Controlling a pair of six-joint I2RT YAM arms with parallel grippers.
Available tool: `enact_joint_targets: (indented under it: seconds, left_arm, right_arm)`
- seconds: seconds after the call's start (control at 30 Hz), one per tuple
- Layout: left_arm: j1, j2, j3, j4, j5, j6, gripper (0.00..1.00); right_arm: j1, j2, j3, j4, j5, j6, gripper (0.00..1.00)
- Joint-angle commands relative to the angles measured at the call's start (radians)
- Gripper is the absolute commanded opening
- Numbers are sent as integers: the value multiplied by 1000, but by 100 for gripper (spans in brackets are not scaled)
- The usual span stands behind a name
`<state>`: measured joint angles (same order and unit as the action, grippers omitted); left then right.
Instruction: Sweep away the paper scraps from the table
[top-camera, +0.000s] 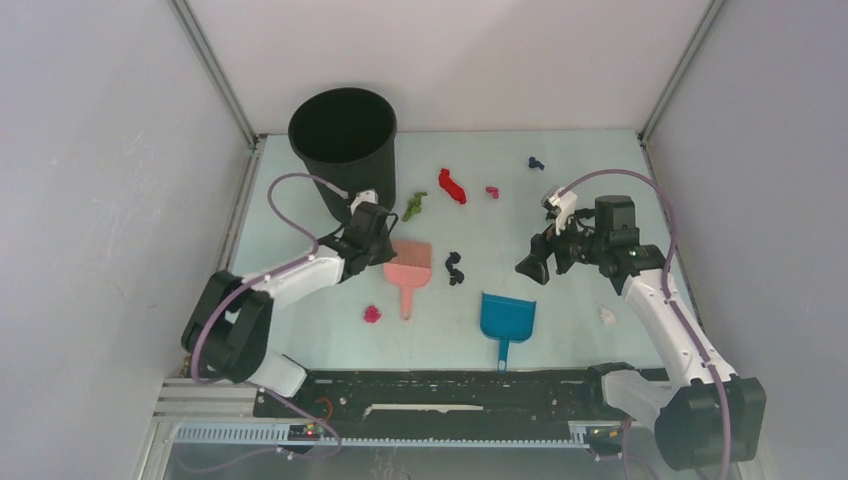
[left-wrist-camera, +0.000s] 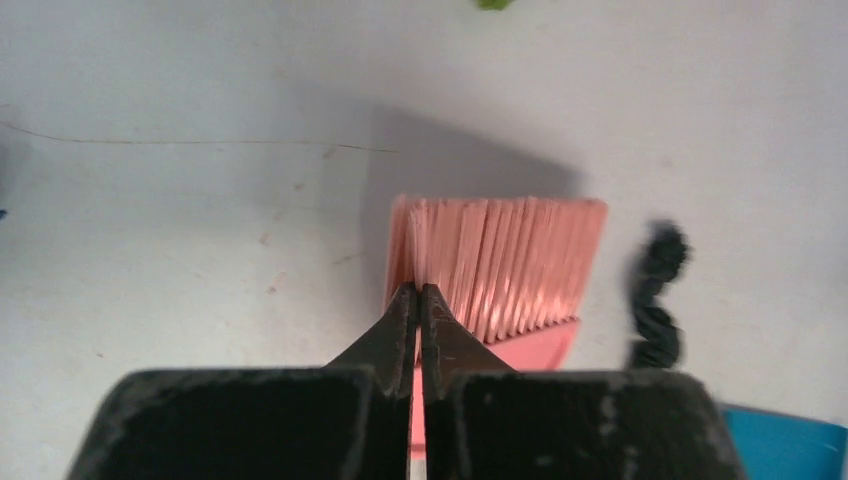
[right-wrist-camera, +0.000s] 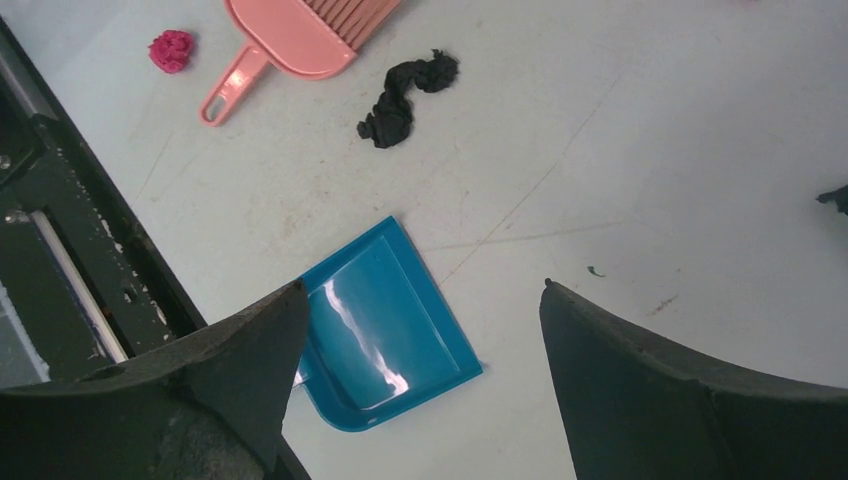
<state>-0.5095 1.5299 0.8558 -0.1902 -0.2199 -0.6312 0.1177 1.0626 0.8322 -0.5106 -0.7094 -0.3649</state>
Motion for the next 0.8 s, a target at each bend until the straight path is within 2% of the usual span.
enact_joint_targets:
  seconds: [0.0, 0.27, 0.4, 0.5, 0.6, 0.77]
  left_arm:
    - [-45, -163, -54, 113, 24, -97, 0]
    - [-142, -384, -79, 179, -6, -178, 0]
    - [-151, -473, -78, 210, 1, -220, 0]
    - [-151, -526, -92, 264, 16, -264, 0]
    - [-150, -574, -108, 290, 6, -329, 0]
    - [-151, -624, -113, 264, -10, -444, 0]
  right_arm:
    - [17, 17, 14, 1, -57, 39, 93]
    - [99, 63, 14, 50, -148, 163, 96]
    - [119, 106, 30, 73, -268, 243, 97]
    - [140, 117, 41, 97, -304, 288, 97]
    - [192, 99, 57, 97, -254, 291, 97]
    - [355, 42, 94, 60, -111, 195, 98]
